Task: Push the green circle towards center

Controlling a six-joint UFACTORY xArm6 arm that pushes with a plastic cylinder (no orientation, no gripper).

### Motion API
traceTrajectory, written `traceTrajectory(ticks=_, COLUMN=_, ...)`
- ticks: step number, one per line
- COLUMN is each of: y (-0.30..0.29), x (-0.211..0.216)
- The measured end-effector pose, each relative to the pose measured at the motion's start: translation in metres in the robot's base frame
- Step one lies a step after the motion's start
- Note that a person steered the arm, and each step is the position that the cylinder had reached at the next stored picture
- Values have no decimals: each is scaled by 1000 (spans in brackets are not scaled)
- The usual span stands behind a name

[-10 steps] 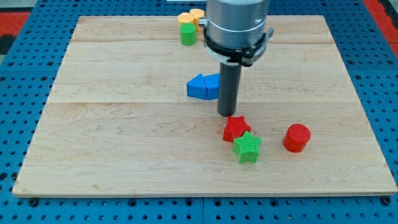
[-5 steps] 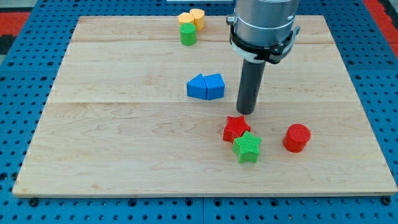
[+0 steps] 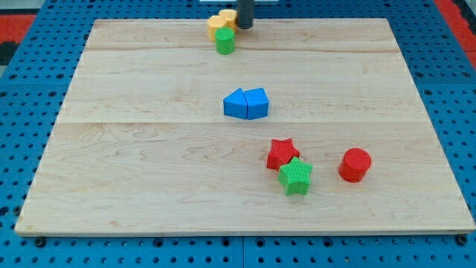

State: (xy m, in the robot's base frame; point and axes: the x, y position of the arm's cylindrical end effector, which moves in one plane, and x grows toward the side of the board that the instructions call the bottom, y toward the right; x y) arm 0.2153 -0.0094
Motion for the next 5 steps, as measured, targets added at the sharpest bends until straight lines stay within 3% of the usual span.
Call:
traceTrajectory(ticks=3, y=-22, x=82)
traceTrajectory(ticks=4, y=-40, x=65)
traceTrajectory(ticks=5, y=-52, x=95)
